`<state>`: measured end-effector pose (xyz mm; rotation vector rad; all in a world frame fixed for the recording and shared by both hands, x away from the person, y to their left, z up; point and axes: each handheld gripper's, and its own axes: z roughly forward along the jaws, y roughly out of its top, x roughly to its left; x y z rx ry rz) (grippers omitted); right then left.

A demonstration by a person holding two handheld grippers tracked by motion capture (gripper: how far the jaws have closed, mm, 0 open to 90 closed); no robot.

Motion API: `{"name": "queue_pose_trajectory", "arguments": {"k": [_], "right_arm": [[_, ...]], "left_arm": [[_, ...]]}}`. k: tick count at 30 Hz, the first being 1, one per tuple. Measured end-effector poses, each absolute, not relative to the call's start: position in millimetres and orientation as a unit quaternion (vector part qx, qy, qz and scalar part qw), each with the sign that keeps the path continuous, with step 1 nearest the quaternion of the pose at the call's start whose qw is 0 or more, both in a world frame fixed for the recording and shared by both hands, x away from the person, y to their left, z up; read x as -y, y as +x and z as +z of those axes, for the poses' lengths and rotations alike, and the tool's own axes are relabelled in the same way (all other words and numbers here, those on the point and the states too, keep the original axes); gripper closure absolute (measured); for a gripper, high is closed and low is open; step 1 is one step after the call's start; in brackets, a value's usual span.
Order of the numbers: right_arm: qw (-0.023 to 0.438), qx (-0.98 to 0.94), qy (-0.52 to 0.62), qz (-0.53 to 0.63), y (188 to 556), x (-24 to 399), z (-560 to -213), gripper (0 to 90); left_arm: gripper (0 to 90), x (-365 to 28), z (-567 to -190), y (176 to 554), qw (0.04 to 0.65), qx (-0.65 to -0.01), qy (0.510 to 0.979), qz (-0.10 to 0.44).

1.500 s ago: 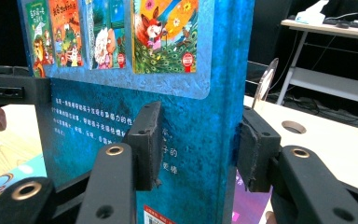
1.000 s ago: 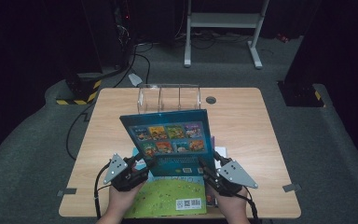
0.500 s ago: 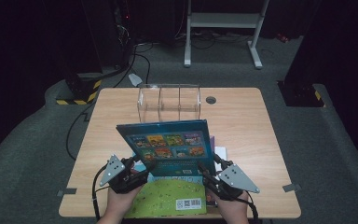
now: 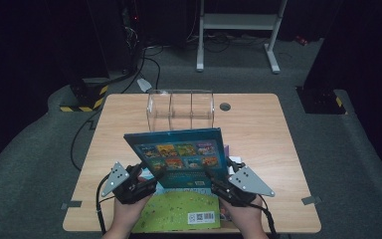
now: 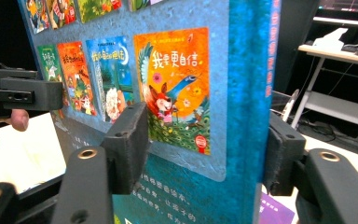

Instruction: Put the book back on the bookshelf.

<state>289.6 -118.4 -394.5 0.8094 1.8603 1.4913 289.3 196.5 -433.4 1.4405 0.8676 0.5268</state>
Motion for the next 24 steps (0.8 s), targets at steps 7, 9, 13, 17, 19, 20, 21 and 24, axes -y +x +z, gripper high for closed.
{"name": "queue_pose_trajectory", "arguments": {"k": [7,9,13,17,19,20,21,24], "right_arm": [[0.298,-0.71,0.302,0.561,290.7,111.5,-396.2,47.4],[0.294,-0.711,0.301,0.564,290.4,109.9,-396.9,48.6],[0.284,-0.713,0.296,0.569,290.0,108.3,-398.4,52.7],[0.277,-0.714,0.29,0.574,288.2,106.4,-400.1,55.7],[0.28,-0.715,0.284,0.575,286.0,104.0,-401.7,56.5],[0.283,-0.714,0.282,0.575,285.3,103.0,-402.4,56.8],[0.284,-0.715,0.28,0.575,284.7,102.4,-402.9,56.9],[0.281,-0.714,0.278,0.578,283.4,100.0,-404.8,57.7]], "left_arm": [[36.3,-204.2,-434.1,292.5,0.634,-0.393,0.624,0.231],[35.9,-207.4,-434.4,293.1,0.631,-0.391,0.627,0.237],[35.0,-212.0,-434.7,294.4,0.627,-0.394,0.628,0.239],[31.9,-214.2,-435.1,295.5,0.626,-0.394,0.628,0.243],[29.6,-215.2,-435.4,295.7,0.624,-0.394,0.63,0.244],[28.8,-215.9,-435.5,295.8,0.623,-0.393,0.631,0.244],[28.3,-216.4,-435.7,295.8,0.623,-0.393,0.631,0.245],[26.7,-218.6,-436.1,296.2,0.62,-0.392,0.632,0.248]]}}
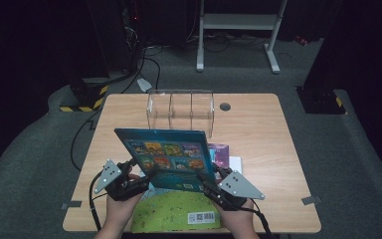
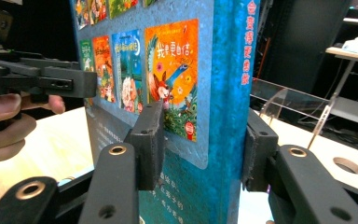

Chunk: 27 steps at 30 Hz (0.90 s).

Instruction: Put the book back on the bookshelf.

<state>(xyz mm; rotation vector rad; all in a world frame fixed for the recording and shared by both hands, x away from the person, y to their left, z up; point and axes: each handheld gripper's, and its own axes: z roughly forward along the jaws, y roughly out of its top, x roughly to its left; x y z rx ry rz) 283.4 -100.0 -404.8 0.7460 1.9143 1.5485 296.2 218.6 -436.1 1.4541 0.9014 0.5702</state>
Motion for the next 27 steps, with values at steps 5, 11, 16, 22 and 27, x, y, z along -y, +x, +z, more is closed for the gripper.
{"name": "queue_pose_trajectory", "arguments": {"k": [5,11,16,22,27], "right_arm": [[0.281,-0.716,0.267,0.58,281.4,96.3,-407.2,57.8],[0.276,-0.715,0.264,0.586,280.7,96.8,-408.8,62.3],[0.262,-0.714,0.265,0.592,281.6,99.6,-408.4,66.3],[0.265,-0.72,0.253,0.589,277.1,98.6,-408.5,69.8],[0.261,-0.724,0.248,0.589,276.2,98.5,-408.5,71.7]], "left_arm": [[24.3,-222.1,-434.5,297.7,0.614,-0.394,0.64,0.241],[22.4,-221.6,-432.1,301.4,0.612,-0.403,0.641,0.229],[20.6,-220.9,-432.7,304.8,0.612,-0.406,0.64,0.226],[20.6,-223.9,-433.6,305.4,0.613,-0.407,0.64,0.222],[22.7,-226.2,-433.7,305.9,0.611,-0.415,0.636,0.222]]}}
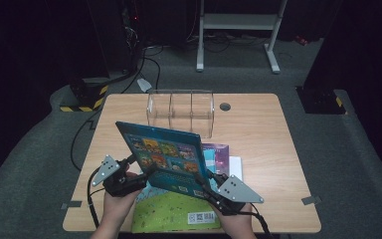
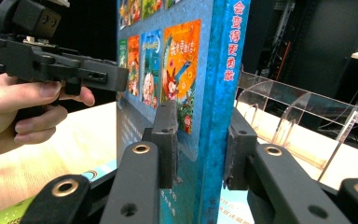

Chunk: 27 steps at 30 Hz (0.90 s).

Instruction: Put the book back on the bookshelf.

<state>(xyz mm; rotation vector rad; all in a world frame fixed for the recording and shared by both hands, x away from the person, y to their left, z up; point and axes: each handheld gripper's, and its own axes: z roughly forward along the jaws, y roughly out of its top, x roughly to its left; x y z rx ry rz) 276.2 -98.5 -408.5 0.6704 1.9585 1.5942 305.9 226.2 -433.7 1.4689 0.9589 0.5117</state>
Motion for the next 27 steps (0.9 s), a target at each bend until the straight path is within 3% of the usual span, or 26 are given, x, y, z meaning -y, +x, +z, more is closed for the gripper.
{"name": "queue_pose_trajectory", "arguments": {"k": [11,16,20,27], "right_arm": [[0.256,-0.721,0.252,0.593,274.7,99.0,-411.8,80.1],[0.257,-0.715,0.265,0.594,275.9,99.6,-412.8,80.2],[0.266,-0.709,0.265,0.598,275.3,95.7,-413.9,81.1],[0.282,-0.701,0.267,0.598,271.7,79.0,-416.7,82.4]], "left_arm": [[29.5,-230.5,-430.9,303.9,0.604,-0.428,0.631,0.23],[29.5,-220.7,-424.3,299.0,0.602,-0.412,0.644,0.23],[26.4,-209.8,-417.8,296.0,0.606,-0.401,0.658,0.196],[23.5,-188.1,-395.2,281.7,0.626,-0.353,0.666,0.2]]}}
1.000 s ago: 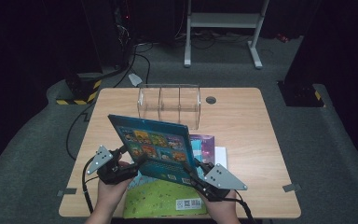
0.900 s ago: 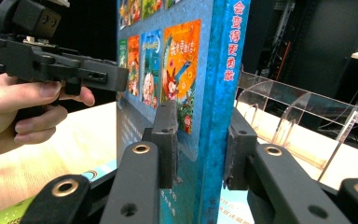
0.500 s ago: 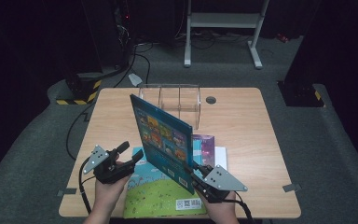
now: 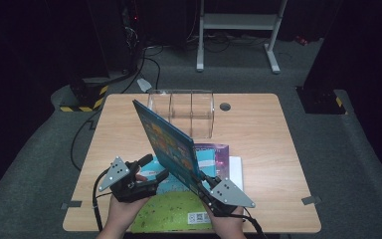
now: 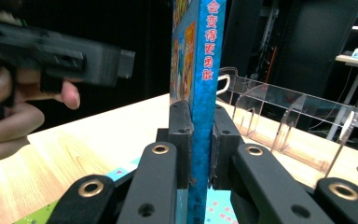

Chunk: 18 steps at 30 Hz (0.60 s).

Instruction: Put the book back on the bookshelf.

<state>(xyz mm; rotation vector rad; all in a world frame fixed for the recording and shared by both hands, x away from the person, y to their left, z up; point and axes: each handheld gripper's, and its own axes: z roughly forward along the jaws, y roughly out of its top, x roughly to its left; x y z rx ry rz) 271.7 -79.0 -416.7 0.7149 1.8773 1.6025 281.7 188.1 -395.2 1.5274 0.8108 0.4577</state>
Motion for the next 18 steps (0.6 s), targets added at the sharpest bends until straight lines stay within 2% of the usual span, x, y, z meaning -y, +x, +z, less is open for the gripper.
{"name": "queue_pose_trajectory", "arguments": {"k": [7,18], "right_arm": [[0.294,-0.696,0.268,0.597,268.6,67.5,-420.1,82.5],[0.297,-0.697,0.27,0.594,269.1,59.4,-421.3,82.2]], "left_arm": [[20.5,-171.9,-372.8,277.3,0.648,-0.324,0.658,0.205],[18.7,-155.8,-375.4,282.8,0.649,-0.326,0.66,0.191]]}}
